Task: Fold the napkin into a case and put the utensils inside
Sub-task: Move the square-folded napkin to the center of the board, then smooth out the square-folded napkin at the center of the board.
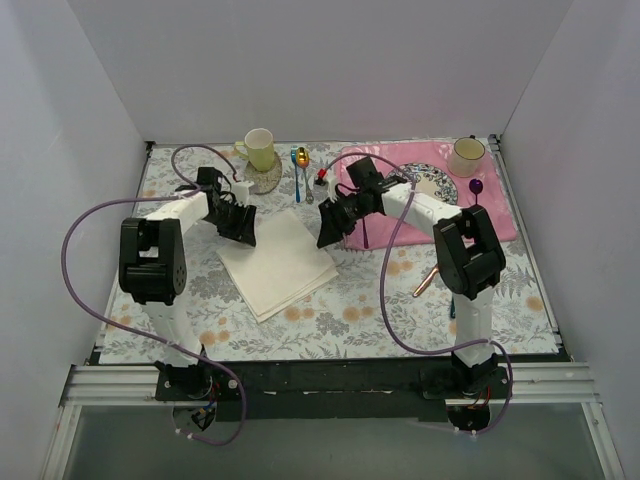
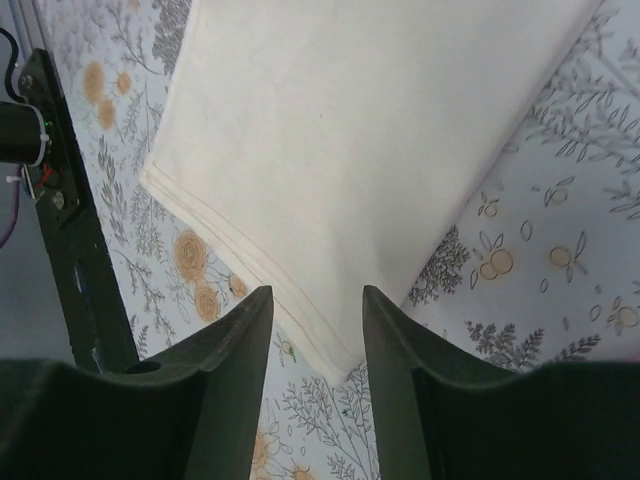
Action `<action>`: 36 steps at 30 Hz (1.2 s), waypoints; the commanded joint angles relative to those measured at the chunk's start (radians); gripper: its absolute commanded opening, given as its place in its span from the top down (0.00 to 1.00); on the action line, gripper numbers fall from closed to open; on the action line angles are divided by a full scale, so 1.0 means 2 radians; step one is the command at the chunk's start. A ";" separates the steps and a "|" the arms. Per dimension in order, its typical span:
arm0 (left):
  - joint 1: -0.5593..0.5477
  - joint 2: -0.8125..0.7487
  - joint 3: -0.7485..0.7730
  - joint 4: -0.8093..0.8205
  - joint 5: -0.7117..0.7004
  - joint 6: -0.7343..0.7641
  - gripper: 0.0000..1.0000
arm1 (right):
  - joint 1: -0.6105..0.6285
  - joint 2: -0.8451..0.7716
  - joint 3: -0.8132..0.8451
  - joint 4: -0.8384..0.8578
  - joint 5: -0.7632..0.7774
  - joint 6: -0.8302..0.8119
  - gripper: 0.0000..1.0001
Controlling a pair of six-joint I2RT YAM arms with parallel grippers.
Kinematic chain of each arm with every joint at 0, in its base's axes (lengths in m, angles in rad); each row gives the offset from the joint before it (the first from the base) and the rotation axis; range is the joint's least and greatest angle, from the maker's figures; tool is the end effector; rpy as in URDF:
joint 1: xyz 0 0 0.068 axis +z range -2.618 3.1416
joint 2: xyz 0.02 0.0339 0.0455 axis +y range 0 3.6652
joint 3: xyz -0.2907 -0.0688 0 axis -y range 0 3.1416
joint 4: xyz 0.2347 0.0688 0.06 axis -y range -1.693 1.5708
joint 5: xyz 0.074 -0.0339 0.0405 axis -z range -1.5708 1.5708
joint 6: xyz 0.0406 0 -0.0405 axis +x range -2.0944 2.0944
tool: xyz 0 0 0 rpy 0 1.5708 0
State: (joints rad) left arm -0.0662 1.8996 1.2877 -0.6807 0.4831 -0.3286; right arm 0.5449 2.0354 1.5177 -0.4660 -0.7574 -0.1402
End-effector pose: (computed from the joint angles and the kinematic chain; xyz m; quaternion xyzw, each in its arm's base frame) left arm 0.3686 -0.0433 0.1972 -0.0929 0.9577 -0.2587 0.0855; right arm 0.3629 0.2526 0.2232 -0.3995 0.8018 0.4007 0.1922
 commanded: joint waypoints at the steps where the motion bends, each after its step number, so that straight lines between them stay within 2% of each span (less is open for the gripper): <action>1: 0.005 -0.096 -0.003 -0.010 0.093 0.055 0.55 | -0.016 -0.035 0.002 0.028 -0.042 0.026 0.46; 4: -0.003 -0.168 -0.058 -0.002 0.121 0.064 0.51 | -0.017 -0.068 -0.037 0.060 -0.001 0.064 0.39; 7: -0.036 -0.234 -0.123 0.020 0.100 0.068 0.49 | -0.016 -0.071 -0.063 0.066 0.024 0.108 0.38; 13: -0.150 -0.310 -0.244 0.067 -0.001 0.058 0.47 | -0.013 -0.044 -0.069 0.065 0.048 0.145 0.36; 17: -0.207 -0.335 -0.287 0.093 -0.068 0.054 0.50 | -0.012 -0.036 -0.074 0.067 0.050 0.153 0.36; 22: -0.227 -0.329 -0.296 0.094 -0.113 0.058 0.55 | -0.007 -0.024 -0.077 0.069 0.050 0.158 0.36; 32: -0.265 -0.323 -0.305 0.095 -0.151 0.065 0.55 | 0.007 -0.010 -0.069 0.047 0.081 0.141 0.41; 35: -0.274 -0.322 -0.308 0.098 -0.159 0.067 0.56 | 0.011 -0.008 -0.068 0.037 0.092 0.135 0.46; 36: -0.278 -0.321 -0.309 0.099 -0.163 0.067 0.57 | 0.011 -0.008 -0.069 0.036 0.094 0.135 0.51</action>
State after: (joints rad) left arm -0.5968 1.2736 0.6842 -0.5049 0.2043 -0.2108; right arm 0.5587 2.0075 1.3758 -0.3660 -0.6010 0.1497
